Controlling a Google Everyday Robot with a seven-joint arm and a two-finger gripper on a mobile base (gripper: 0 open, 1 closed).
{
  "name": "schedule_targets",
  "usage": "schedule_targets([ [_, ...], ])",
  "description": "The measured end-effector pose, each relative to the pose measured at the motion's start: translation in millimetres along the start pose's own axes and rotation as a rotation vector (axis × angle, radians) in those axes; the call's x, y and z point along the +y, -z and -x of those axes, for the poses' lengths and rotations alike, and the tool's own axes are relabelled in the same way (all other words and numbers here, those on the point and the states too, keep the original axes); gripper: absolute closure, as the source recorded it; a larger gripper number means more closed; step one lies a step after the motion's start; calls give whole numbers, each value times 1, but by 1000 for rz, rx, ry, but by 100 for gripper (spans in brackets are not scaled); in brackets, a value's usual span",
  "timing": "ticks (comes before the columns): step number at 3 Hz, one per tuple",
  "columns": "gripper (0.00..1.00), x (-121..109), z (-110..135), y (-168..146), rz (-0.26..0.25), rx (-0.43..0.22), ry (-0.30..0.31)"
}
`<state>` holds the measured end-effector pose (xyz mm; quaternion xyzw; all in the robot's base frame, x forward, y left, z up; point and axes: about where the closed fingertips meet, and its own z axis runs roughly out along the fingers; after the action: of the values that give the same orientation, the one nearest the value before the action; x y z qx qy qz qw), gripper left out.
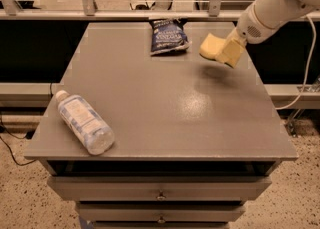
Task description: Move sponge near blue chip bag
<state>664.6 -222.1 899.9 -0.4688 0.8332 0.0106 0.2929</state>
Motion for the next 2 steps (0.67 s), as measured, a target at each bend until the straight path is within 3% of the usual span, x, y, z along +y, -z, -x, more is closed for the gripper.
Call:
schedule_targets([
  [2, 100, -34, 40, -60, -2, 12, 6],
])
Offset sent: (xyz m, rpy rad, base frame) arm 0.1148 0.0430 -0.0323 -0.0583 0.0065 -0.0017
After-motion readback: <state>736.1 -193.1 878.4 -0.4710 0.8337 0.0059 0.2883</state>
